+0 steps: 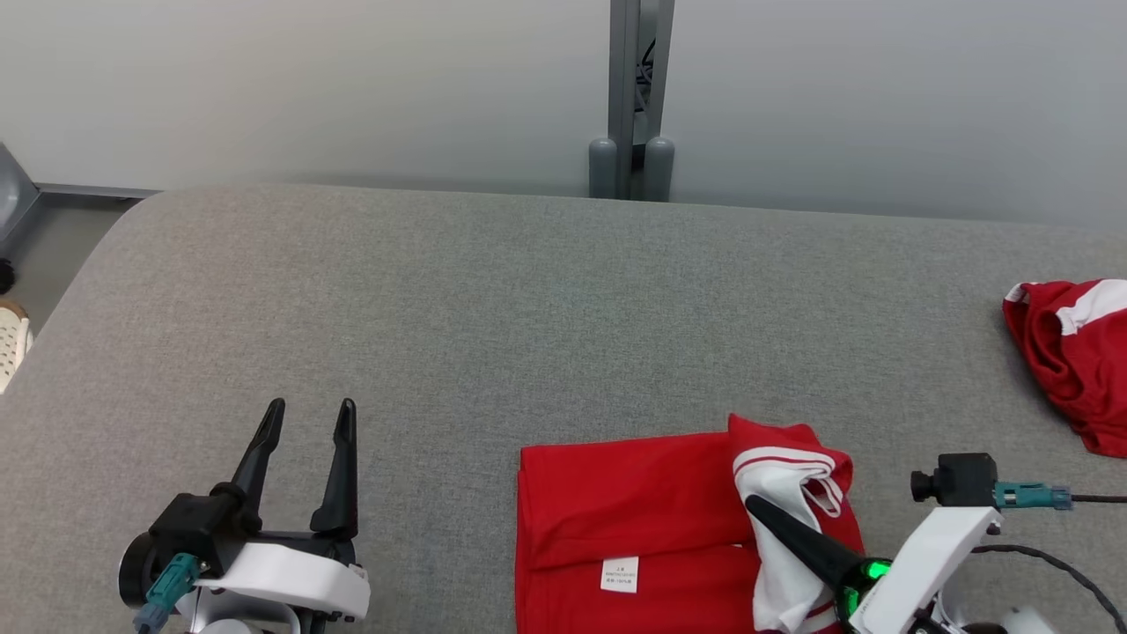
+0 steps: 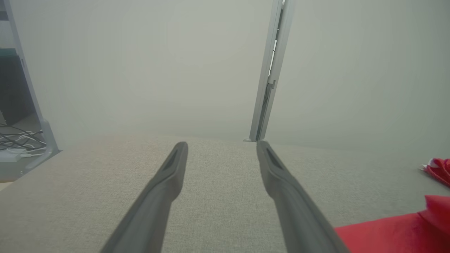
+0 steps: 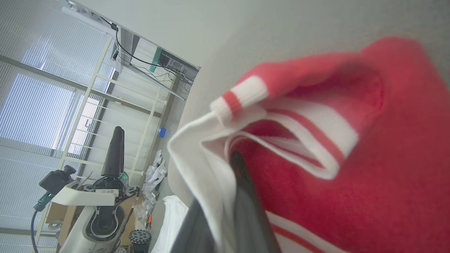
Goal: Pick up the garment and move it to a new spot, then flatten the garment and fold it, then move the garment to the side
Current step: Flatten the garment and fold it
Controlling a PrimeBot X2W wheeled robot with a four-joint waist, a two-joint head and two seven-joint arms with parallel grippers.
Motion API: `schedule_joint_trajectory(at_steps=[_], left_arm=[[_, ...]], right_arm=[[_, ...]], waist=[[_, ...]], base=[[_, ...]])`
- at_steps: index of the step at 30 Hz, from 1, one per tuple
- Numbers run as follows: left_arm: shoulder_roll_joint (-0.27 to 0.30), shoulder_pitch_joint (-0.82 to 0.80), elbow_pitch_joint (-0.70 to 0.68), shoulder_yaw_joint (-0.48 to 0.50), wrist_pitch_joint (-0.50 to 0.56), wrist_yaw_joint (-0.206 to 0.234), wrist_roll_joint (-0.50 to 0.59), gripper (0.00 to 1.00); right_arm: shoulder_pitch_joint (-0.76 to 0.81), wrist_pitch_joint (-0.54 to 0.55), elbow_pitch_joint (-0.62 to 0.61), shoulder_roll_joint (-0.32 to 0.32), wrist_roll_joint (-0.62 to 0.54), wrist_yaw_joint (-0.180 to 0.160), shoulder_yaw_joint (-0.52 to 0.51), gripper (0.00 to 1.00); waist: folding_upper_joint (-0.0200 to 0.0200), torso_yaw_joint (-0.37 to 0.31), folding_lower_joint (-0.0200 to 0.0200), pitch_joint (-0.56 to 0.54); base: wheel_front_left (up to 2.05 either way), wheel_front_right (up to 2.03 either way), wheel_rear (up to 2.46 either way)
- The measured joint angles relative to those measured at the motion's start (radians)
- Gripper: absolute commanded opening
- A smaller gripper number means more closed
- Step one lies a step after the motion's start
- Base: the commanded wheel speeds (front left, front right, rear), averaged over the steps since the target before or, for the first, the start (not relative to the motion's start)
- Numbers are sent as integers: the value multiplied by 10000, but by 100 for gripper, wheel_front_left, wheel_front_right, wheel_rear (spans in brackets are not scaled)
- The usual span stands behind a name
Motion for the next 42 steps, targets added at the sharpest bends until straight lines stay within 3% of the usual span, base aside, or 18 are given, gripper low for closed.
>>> schedule_joint_trajectory(at_steps=[9, 25, 26, 27, 34, 42], left_arm=[[0, -139, 52, -109, 0, 13, -42, 100], [2, -391, 56, -244, 0, 104, -205, 100], [2, -391, 56, -244, 0, 104, -205, 100], [4, -394, 54, -245, 0, 107, -221, 100], [0, -471, 73, -362, 0, 176, -305, 100], [-2, -478, 161, -372, 0, 190, -320, 100]], right_arm=[[-816, -100, 585, 1296, -790, -4, 359, 0], [-1746, -334, 1912, 1868, -1990, -4, 951, 0], [-1746, -334, 1912, 1868, -1990, -4, 951, 40], [-1801, -399, 2052, 1883, -2117, -4, 976, 99], [-2131, -424, 2443, 2253, -2257, -4, 1336, 100], [-2451, -499, 2278, 2209, -2625, -4, 1668, 100]], waist=[[0, 395, 0, 326], [0, 952, 0, 866], [0, 952, 0, 866], [0, 967, 0, 890], [0, 1079, 0, 993], [0, 1114, 0, 910]], base=[[0, 0, 0], [0, 0, 0], [0, 0, 0], [0, 0, 0], [0, 0, 0], [0, 0, 0]])
